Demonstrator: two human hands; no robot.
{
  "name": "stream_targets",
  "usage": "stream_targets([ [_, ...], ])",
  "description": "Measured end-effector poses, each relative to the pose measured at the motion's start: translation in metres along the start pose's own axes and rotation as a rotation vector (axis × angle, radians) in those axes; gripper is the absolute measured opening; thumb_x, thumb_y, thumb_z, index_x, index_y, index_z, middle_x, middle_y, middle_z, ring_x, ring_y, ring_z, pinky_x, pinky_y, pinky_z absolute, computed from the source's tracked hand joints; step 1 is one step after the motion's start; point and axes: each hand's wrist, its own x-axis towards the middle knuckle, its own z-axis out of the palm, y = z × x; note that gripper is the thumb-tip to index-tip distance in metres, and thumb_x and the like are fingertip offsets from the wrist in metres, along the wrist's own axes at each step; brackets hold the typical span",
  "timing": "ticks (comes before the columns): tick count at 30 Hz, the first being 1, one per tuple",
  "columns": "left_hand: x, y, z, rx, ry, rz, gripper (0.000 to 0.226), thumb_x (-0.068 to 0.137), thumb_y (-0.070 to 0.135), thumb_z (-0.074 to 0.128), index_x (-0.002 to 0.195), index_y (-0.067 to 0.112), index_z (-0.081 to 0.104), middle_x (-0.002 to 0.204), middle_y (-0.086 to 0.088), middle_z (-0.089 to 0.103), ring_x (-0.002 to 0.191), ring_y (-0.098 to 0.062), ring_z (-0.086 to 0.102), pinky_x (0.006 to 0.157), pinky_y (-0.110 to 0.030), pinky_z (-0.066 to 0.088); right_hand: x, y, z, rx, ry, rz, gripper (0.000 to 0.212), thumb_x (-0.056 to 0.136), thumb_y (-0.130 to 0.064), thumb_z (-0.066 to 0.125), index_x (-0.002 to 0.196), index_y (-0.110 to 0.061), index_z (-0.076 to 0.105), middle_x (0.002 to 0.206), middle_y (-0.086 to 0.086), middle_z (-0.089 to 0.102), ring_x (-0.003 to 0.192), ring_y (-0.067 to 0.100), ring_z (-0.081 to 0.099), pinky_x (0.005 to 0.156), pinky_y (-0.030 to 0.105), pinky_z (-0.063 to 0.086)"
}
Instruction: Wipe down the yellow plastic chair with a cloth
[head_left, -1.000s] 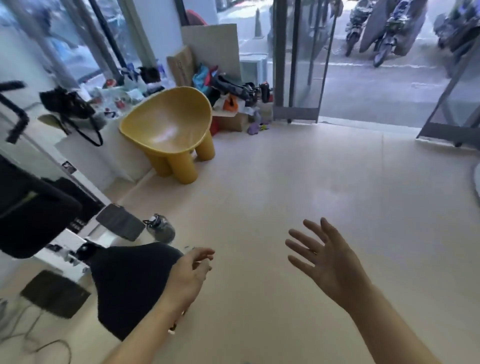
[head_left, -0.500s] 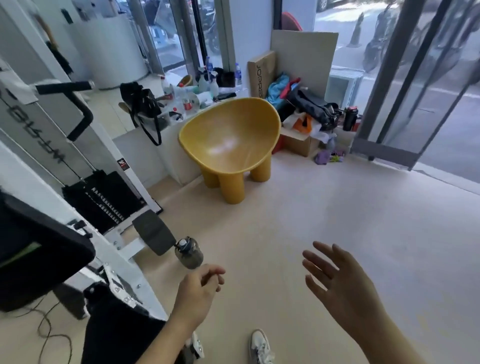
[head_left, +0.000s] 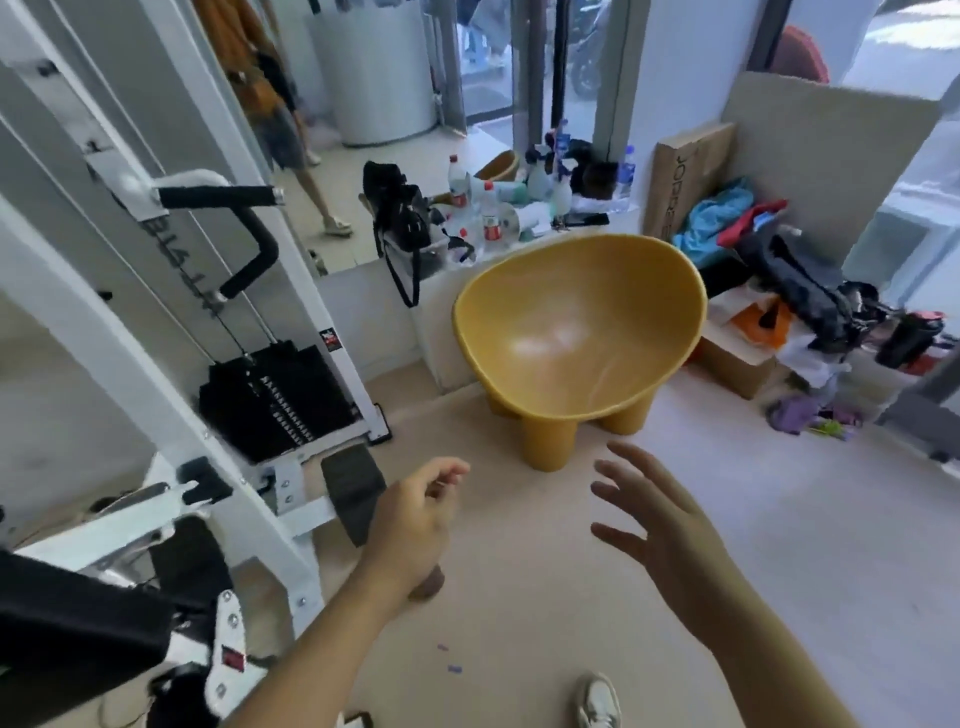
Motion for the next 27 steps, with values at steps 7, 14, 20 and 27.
stream_targets([
  [7, 0.043, 0.003, -0.026, 0.069, 0.311, -0.060, 0.021, 0.096, 0.024, 0.050, 0.109, 0.037, 0.061, 0.100, 0.014, 0.064, 0.093, 0.005, 0.055, 0.077, -0.014, 0.049, 0.123, -0.036, 0.071, -0.333, -0.429, -0.098, 0.086, 0.055, -0.077, 0.072, 0.131, -0.047, 0.043, 0.132, -0.008, 0.051, 0.118, 0.007, 0.052, 0.097, 0.040, 0.050],
  [14, 0.039, -0.020, -0.111, 0.365, 0.611, -0.231, 0.026, 0.094, 0.018, 0.051, 0.117, 0.023, 0.062, 0.115, 0.008, 0.060, 0.105, -0.010, 0.055, 0.089, -0.026, 0.045, 0.171, -0.054, 0.189, -0.550, -0.839, -0.192, 0.085, 0.063, -0.077, 0.061, 0.138, -0.047, 0.035, 0.127, -0.003, 0.048, 0.121, 0.018, 0.050, 0.103, 0.050, 0.045],
  [20, -0.001, -0.061, -0.216, 1.020, 0.820, -0.483, 0.042, 0.085, 0.026, 0.060, 0.126, 0.019, 0.053, 0.135, -0.005, 0.049, 0.126, -0.027, 0.039, 0.093, -0.042, 0.041, 0.150, -0.042, 0.298, -0.537, -1.069, -0.143, 0.065, 0.076, -0.065, 0.052, 0.136, -0.042, 0.041, 0.123, 0.001, 0.047, 0.115, 0.012, 0.051, 0.088, 0.029, 0.052],
  [27, -0.002, -0.097, -0.310, 1.091, 0.714, -0.892, 0.017, 0.089, 0.010, 0.049, 0.090, 0.009, 0.066, 0.082, -0.012, 0.066, 0.072, -0.030, 0.057, 0.059, -0.032, 0.039, 0.121, -0.020, 0.378, -0.381, -1.187, 0.108, 0.032, 0.094, -0.047, 0.050, 0.125, -0.041, 0.050, 0.131, -0.008, 0.053, 0.118, 0.011, 0.054, 0.089, 0.030, 0.053],
])
